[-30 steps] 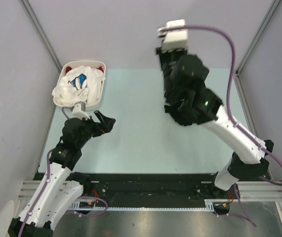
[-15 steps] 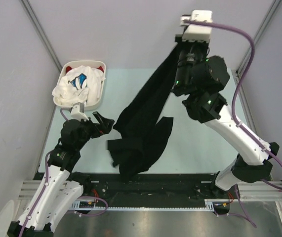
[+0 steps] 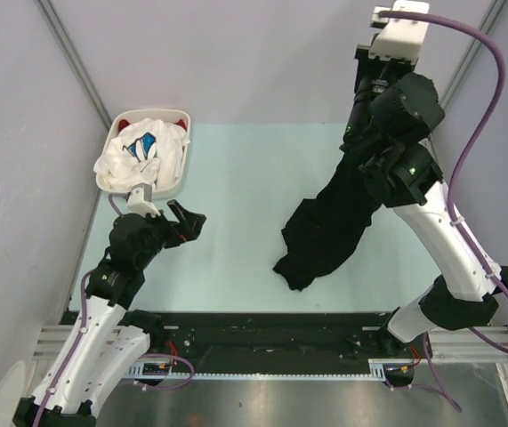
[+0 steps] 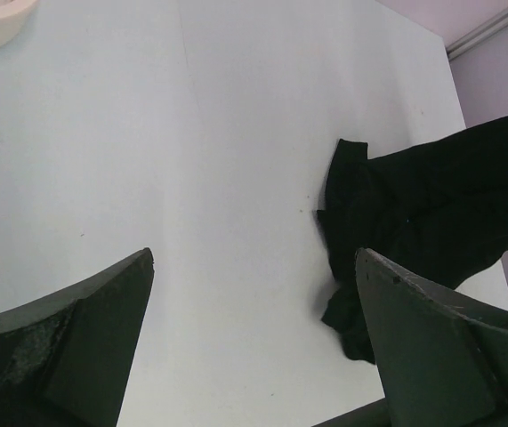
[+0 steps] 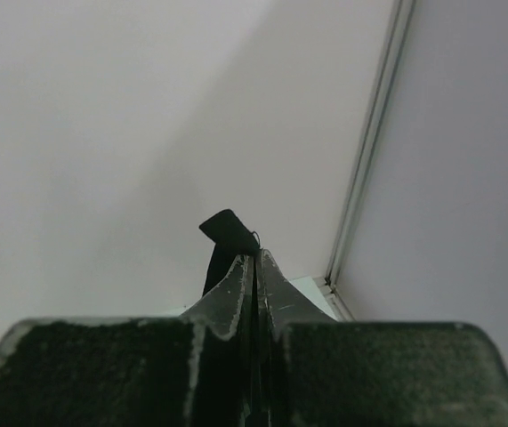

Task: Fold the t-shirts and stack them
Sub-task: Flatten the tshirt out

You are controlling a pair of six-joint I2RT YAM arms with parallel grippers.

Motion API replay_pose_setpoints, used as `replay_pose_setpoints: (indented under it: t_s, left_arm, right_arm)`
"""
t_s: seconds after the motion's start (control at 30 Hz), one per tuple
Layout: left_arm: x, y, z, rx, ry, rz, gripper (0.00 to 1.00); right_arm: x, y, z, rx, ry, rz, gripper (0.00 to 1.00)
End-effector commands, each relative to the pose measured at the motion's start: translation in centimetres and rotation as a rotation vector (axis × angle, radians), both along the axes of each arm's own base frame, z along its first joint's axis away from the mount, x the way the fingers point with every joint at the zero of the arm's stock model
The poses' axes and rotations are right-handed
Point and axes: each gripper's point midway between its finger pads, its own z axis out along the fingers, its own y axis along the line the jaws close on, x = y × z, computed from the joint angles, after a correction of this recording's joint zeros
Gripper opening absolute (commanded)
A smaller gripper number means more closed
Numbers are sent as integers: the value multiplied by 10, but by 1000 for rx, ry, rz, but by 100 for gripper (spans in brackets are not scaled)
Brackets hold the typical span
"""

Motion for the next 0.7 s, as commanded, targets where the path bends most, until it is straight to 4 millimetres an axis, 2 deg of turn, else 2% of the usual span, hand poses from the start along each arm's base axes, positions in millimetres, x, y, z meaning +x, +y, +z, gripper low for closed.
replay_pose_setpoints:
  t_s: [0.0,0.13,0.17,0.2,0.3,0.43,0.57,0.6,0.67]
  left_arm:
    - [4,-3,20,-21,-46,-7,100]
    - [4,-3,22,-22,-50,-2,100]
    - [4,-3,22,-21,-51,-2,100]
    - [5,-2,22,-19,-51,0,100]
    - [4,-2,21,-19,-53,2,100]
    - [2,-1,20,-19,-53,2,100]
    - [0,-2,20,-26,-57,-5,100]
    - [-1,-2,20,-29,-59,-6,100]
    - [-1,-2,19,-31,-58,-5,100]
  right_arm:
    - [-12,25,8,-12,-34,130,0]
    - [-34,57,26,-27,-84,236,0]
    - [-43,65,31,-78,-85,249,0]
    - [-58,83,38,-60,-117,315,0]
    - [-81,111,44,-103,-118,386,0]
    - [-97,122,46,-131,-131,400,0]
    - [-92,134,41,-163,-115,409,0]
    - [-85,147,27,-166,-79,448,0]
    - [-56,161,-4,-183,-2,464,0]
